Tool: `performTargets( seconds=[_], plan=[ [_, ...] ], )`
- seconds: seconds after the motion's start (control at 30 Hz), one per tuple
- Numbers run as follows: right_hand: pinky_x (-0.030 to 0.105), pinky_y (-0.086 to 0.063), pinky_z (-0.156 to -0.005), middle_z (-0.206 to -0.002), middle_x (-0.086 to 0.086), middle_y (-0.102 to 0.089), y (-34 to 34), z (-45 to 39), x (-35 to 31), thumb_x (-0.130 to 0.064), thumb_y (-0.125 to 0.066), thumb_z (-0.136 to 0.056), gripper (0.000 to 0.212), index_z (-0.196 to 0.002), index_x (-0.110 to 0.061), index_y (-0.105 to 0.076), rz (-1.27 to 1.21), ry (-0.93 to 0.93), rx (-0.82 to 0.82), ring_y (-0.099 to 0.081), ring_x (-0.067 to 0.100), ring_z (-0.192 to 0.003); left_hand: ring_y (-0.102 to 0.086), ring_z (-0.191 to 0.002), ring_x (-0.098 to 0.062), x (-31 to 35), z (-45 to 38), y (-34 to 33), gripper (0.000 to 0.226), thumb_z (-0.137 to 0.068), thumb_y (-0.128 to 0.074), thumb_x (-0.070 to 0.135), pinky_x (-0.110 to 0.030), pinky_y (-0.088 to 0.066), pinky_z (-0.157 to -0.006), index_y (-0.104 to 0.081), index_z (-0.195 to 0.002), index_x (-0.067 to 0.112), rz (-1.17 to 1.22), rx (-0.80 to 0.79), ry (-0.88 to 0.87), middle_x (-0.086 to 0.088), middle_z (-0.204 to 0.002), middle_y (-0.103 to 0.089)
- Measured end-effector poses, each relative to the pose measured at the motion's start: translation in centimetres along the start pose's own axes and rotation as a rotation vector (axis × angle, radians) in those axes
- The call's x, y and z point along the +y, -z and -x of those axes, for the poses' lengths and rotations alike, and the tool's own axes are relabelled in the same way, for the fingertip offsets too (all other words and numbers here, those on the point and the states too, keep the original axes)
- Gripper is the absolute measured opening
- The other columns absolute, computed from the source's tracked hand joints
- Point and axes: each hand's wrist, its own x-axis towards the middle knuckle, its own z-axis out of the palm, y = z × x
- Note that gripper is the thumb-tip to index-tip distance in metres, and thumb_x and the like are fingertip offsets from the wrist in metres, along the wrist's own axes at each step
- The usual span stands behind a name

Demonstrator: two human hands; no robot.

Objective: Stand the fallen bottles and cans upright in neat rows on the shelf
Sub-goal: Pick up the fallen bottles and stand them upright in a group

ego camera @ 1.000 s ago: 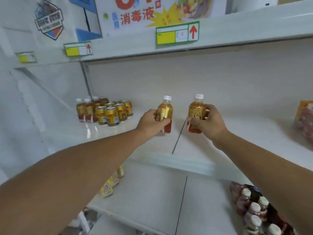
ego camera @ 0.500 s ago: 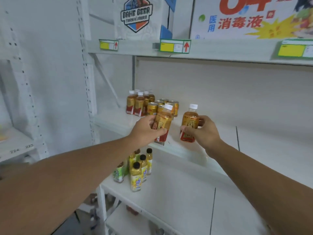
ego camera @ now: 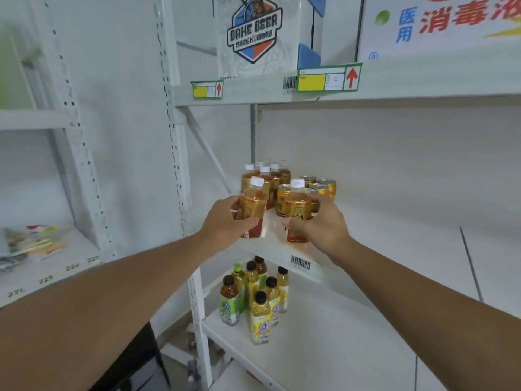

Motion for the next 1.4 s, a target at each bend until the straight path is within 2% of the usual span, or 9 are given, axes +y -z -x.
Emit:
performTargets(
  seconds=[0.17, 0.33, 0.47, 0.6, 0.9, 1.07, 1.2, 1.3, 1.4],
  plan=[
    [0.034, -0.063, -0.081, -0.102, -0.016, -0.07, -2.5, -2.7, 0.5, -0.037, -0.096, -0.075, 0.061, -0.124, -0.034, -0.06, -0.002, 0.008, -0.006, -0.069, 0.002, -0.09, -0.069, -0.112, -0.017, -0.4, -1.9, 0.9, 0.047, -0.093, -0.082, 0.033, -0.024, -0.056, -0.078, -0.065, -0.137, 0.023, -0.03, 0.059, 0.05, 0.005, -0.125, -0.07],
    [0.041, -0.063, -0.089, -0.115, -0.009, -0.073, -5.2, -5.3, 0.3, -0.037, -0.095, -0.077, 0.079, -0.143, -0.025, -0.055, 0.025, 0.002, -0.001, -0.071, 0.014, -0.106, -0.069, -0.113, -0.018, -1.8, -3.1, 1.7, 0.048, -0.094, -0.082, 0.03, -0.034, -0.06, -0.091, -0.064, -0.137, 0.02, -0.042, 0.078, 0.097, 0.004, -0.128, -0.069],
    [0.046, -0.062, -0.093, -0.122, -0.003, -0.072, -7.4, -6.7, -0.2, -0.04, -0.095, -0.076, 0.081, -0.142, -0.022, -0.052, 0.066, -0.013, 0.011, -0.069, 0.02, -0.111, -0.069, -0.109, -0.014, -3.3, -4.9, 3.2, 0.041, -0.094, -0.082, 0.031, -0.024, -0.056, -0.08, -0.063, -0.13, 0.026, -0.065, 0.06, 0.096, 0.012, -0.12, -0.067],
    [0.04, -0.062, -0.088, -0.11, -0.011, -0.069, -9.5, -7.6, -0.6, -0.04, -0.095, -0.076, 0.079, -0.14, -0.024, -0.052, 0.068, -0.026, 0.004, -0.069, 0.016, -0.105, -0.066, -0.101, -0.003, -5.0, -7.8, 4.5, 0.045, -0.093, -0.082, 0.035, -0.019, -0.049, -0.073, -0.064, -0.133, 0.025, -0.073, 0.042, 0.065, 0.014, -0.118, -0.067],
    [0.046, -0.06, -0.096, -0.121, -0.001, -0.072, -14.9, -10.0, -0.4, -0.035, -0.093, -0.08, 0.079, -0.145, -0.017, -0.05, 0.165, -0.055, 0.138, -0.07, 0.022, -0.112, -0.066, -0.111, -0.006, -10.1, -14.8, 4.5, 0.045, -0.091, -0.083, 0.029, -0.025, -0.052, -0.086, -0.066, -0.132, 0.025, 0.071, -0.177, -0.052, 0.014, -0.119, -0.07],
    [0.04, -0.06, -0.095, -0.114, -0.011, -0.068, -17.1, -10.8, -0.2, -0.043, -0.095, -0.075, 0.083, -0.142, -0.021, -0.052, 0.217, -0.058, 0.247, -0.069, 0.017, -0.111, -0.065, -0.117, -0.006, -12.8, -17.7, 4.2, 0.052, -0.09, -0.085, 0.033, -0.031, -0.054, -0.098, -0.065, -0.137, 0.023, 0.139, -0.269, -0.088, 0.01, -0.127, -0.071],
    [0.044, -0.062, -0.094, -0.121, -0.01, -0.072, -17.9, -10.4, 0.4, -0.047, -0.095, -0.074, 0.084, -0.141, -0.025, -0.05, 0.202, -0.063, 0.298, -0.07, 0.015, -0.111, -0.069, -0.119, -0.007, -14.1, -18.9, 4.6, 0.056, -0.09, -0.086, 0.034, -0.033, -0.055, -0.102, -0.064, -0.141, 0.027, 0.166, -0.358, -0.125, 0.013, -0.131, -0.072],
    [0.041, -0.063, -0.09, -0.113, -0.015, -0.071, -18.1, -9.9, 1.0, -0.05, -0.094, -0.074, 0.072, -0.129, -0.03, -0.052, 0.225, -0.039, 0.329, -0.07, 0.007, -0.103, -0.069, -0.116, -0.005, -14.6, -19.4, 5.0, 0.055, -0.092, -0.085, 0.033, -0.027, -0.056, -0.098, -0.065, -0.143, 0.028, 0.172, -0.368, -0.158, 0.012, -0.131, -0.072],
    [0.04, -0.063, -0.089, -0.111, -0.017, -0.07, -18.2, -9.8, 1.1, -0.049, -0.094, -0.075, 0.068, -0.126, -0.032, -0.052, 0.22, -0.037, 0.324, -0.069, 0.003, -0.101, -0.071, -0.106, 0.004, -15.1, -19.7, 5.0, 0.055, -0.093, -0.084, 0.032, -0.012, -0.055, -0.084, -0.065, -0.145, 0.026, 0.187, -0.377, -0.183, 0.012, -0.133, -0.071]
  ],
)
